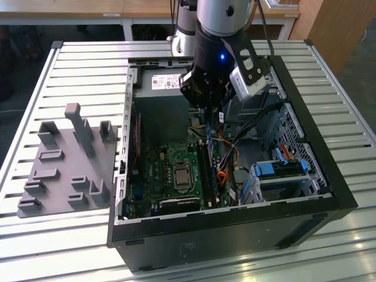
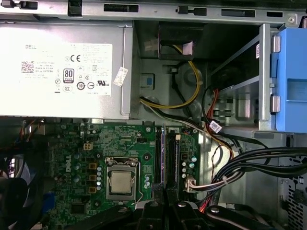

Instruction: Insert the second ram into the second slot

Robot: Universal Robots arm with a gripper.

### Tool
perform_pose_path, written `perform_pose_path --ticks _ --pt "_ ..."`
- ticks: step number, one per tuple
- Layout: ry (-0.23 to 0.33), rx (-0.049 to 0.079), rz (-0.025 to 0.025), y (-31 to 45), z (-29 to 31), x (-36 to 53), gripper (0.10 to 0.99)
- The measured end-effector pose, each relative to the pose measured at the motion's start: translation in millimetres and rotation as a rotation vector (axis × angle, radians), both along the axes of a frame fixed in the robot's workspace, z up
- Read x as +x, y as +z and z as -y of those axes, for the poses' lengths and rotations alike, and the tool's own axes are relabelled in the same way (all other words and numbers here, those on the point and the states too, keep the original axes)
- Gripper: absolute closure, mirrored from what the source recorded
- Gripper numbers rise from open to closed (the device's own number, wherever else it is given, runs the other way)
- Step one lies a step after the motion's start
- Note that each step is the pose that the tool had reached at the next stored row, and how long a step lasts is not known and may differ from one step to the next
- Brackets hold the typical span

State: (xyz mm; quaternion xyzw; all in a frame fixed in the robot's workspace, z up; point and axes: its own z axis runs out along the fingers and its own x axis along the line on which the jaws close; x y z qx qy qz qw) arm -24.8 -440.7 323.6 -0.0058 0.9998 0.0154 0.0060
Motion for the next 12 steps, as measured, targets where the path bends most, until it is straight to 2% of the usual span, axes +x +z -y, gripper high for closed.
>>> perform_pose_path --ticks 12 --pt "0.000 0.000 -0.0002 -3.8 0.0 0.0 0.949"
